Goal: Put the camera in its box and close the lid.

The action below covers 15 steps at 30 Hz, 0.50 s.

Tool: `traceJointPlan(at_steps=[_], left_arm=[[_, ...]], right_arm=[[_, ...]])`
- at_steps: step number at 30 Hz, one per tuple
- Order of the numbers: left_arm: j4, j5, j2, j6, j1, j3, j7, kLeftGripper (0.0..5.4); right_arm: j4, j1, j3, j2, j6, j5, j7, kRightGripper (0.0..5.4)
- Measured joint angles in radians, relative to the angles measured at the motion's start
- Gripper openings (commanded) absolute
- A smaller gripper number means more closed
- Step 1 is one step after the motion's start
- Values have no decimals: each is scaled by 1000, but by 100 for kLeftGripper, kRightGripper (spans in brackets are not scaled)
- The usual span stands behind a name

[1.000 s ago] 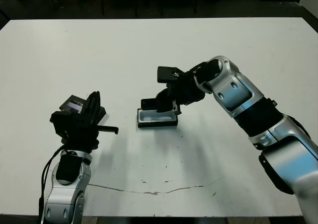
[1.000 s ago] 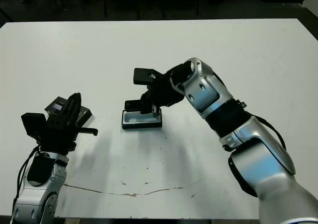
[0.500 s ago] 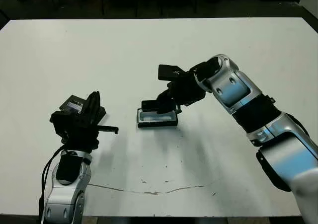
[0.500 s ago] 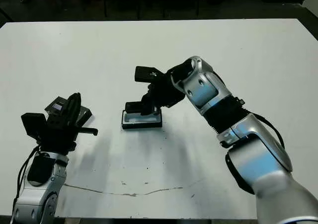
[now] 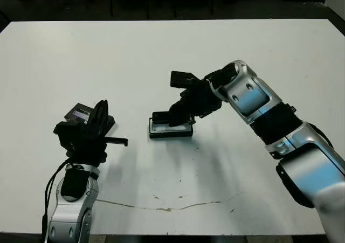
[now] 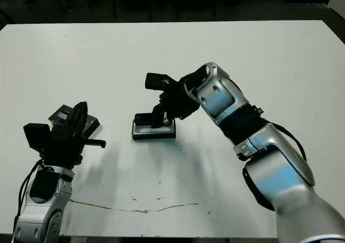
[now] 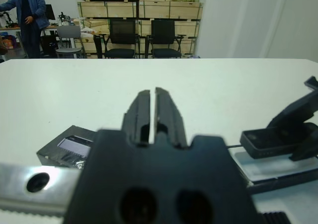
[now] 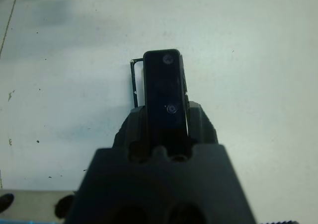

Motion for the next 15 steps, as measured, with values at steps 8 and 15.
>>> traceJointPlan(at_steps=[8, 15], left_arm=[[0, -1, -2, 0, 1, 0, 0, 0], [0, -1, -2, -1, 1, 0, 0, 0]], right_arm=[[-3, 8, 12, 0, -2, -2, -2, 70], [-11, 13, 23, -1, -25, -17, -11, 70]])
